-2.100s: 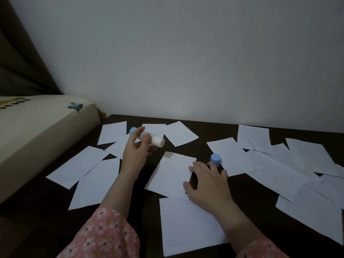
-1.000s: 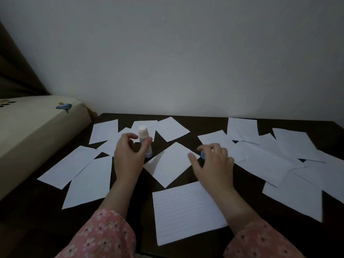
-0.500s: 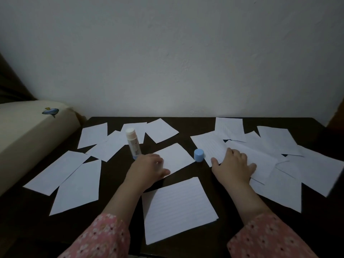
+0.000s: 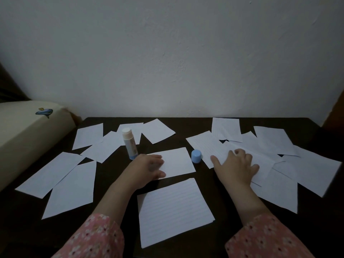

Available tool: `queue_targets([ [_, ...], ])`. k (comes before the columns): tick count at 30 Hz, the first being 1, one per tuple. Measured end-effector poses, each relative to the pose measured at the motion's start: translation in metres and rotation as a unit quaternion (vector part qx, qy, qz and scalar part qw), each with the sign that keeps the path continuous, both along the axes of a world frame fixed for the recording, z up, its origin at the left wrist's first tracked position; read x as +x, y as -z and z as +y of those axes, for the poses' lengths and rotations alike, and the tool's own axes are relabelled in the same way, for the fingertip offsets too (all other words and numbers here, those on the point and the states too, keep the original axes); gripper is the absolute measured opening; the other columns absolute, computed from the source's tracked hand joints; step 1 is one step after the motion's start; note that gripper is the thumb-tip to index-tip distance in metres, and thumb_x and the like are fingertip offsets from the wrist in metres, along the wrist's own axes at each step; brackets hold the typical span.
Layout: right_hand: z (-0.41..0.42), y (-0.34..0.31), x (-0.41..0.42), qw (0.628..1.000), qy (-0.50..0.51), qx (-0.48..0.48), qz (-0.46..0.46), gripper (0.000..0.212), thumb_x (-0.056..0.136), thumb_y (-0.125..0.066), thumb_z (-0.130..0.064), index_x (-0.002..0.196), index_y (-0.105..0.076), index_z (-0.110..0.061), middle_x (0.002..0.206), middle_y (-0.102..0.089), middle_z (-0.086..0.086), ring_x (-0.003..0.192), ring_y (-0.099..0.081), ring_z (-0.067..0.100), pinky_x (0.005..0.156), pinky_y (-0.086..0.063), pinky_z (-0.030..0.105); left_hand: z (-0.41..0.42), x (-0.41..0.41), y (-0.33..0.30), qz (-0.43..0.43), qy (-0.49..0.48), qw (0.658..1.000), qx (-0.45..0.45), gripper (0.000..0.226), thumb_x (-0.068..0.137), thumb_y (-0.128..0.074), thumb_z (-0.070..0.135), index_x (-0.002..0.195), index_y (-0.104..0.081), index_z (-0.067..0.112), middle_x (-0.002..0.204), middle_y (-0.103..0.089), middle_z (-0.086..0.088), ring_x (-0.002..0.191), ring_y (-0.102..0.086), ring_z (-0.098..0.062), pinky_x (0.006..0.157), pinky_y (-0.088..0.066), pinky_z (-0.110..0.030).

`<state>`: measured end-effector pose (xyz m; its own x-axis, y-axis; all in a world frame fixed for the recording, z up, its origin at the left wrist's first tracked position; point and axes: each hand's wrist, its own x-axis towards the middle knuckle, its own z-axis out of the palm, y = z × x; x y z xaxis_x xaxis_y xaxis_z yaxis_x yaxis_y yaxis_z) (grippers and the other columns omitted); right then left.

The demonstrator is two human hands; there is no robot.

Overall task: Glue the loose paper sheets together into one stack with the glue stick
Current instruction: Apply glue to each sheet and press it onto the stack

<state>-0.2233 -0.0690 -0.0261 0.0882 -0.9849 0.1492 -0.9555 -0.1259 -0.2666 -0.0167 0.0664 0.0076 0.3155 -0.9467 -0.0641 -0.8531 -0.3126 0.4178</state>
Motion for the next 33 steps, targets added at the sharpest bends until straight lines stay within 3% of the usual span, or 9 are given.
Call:
queue_targets([
  [3,0.000,0.001,0.002,0.999,-0.011,-0.014,0.029,0.058,0.093,-0.035,-0.059,0.130,-0.052,-0.019,0.138,-0.044,0.004,0.124,-0.037,0.023,0.097,-0.032,0.044,0.001,0.002,0.001,0.025,-0.013,1.000,-0.003,0.050,0.085,-0.068,0.034,0.133,-0.055,0.026,0.144,-0.044,0.015,0.136,-0.036,-0.013,0.111,-0.031,-0.036],
  [9,0.002,0.000,0.002,0.996,-0.021,-0.074,-0.041,0.041,0.095,-0.043,-0.047,0.124,-0.060,-0.023,0.119,-0.059,0.001,0.107,-0.049,0.020,0.089,-0.032,0.040,0.001,0.002,0.001,0.050,-0.018,0.998,-0.015,0.049,0.083,-0.070,0.032,0.130,-0.058,0.027,0.142,-0.047,0.016,0.133,-0.040,-0.010,0.109,-0.032,-0.034],
  [14,0.014,-0.018,0.011,0.954,-0.080,-0.148,-0.249,0.036,0.098,-0.048,-0.039,0.121,-0.061,-0.016,0.104,-0.065,0.003,0.084,-0.048,0.010,0.081,-0.028,0.031,0.005,0.003,0.002,0.115,-0.036,0.992,-0.049,0.045,0.081,-0.074,0.028,0.124,-0.062,0.029,0.136,-0.052,0.017,0.128,-0.043,-0.008,0.104,-0.036,-0.029],
  [17,0.028,-0.027,0.023,0.904,-0.143,-0.141,-0.377,0.035,0.096,-0.051,-0.040,0.119,-0.061,-0.015,0.100,-0.060,-0.005,0.076,-0.046,0.003,0.082,-0.042,0.035,0.007,0.001,0.001,0.149,-0.075,0.981,-0.104,0.047,0.081,-0.072,0.033,0.126,-0.059,0.033,0.128,-0.055,0.012,0.118,-0.048,-0.007,0.093,-0.041,-0.022],
  [21,0.037,-0.022,0.034,0.876,-0.271,-0.037,-0.397,0.046,0.089,-0.042,-0.064,0.122,-0.055,-0.035,0.098,-0.055,-0.021,0.094,-0.056,0.014,0.073,-0.057,0.043,0.008,-0.003,-0.012,0.212,-0.133,0.935,-0.252,0.063,0.082,-0.067,0.041,0.140,-0.043,0.030,0.125,-0.055,0.016,0.103,-0.054,0.001,0.090,-0.046,-0.027],
  [24,0.039,-0.017,0.037,0.879,-0.304,-0.020,-0.367,0.037,0.092,-0.047,-0.055,0.123,-0.056,-0.036,0.098,-0.054,-0.024,0.096,-0.056,0.013,0.077,-0.057,0.042,0.016,-0.006,-0.022,0.249,-0.186,0.896,-0.317,0.061,0.084,-0.067,0.040,0.139,-0.042,0.030,0.120,-0.052,0.019,0.104,-0.054,-0.004,0.085,-0.045,-0.026],
  [28,0.041,-0.017,0.041,0.859,-0.319,0.019,-0.400,0.039,0.094,-0.055,-0.041,0.132,-0.049,-0.034,0.105,-0.052,-0.026,0.097,-0.054,-0.001,0.081,-0.052,0.024,0.028,-0.004,-0.020,0.306,-0.232,0.866,-0.320,0.016,0.086,-0.069,0.024,0.101,-0.067,0.029,0.094,-0.069,0.009,0.093,-0.063,-0.005,0.092,-0.051,-0.034],
  [30,0.042,-0.016,0.043,0.857,-0.297,0.040,-0.420,0.048,0.093,-0.059,-0.037,0.137,-0.041,-0.035,0.114,-0.049,-0.017,0.098,-0.050,-0.003,0.073,-0.045,0.010,0.031,-0.005,-0.018,0.325,-0.237,0.863,-0.304,0.014,0.086,-0.068,0.018,0.097,-0.067,0.026,0.091,-0.069,0.006,0.087,-0.064,-0.004,0.085,-0.052,-0.026],
  [33,0.043,-0.010,0.048,0.840,-0.250,0.044,-0.480,0.061,0.090,-0.065,-0.026,0.141,-0.033,-0.035,0.122,-0.048,-0.012,0.104,-0.049,0.002,0.082,-0.043,0.013,0.036,-0.004,-0.015,0.311,-0.231,0.881,-0.271,0.017,0.088,-0.066,0.017,0.101,-0.066,0.028,0.089,-0.067,0.004,0.081,-0.063,-0.007,0.067,-0.047,-0.015],
])
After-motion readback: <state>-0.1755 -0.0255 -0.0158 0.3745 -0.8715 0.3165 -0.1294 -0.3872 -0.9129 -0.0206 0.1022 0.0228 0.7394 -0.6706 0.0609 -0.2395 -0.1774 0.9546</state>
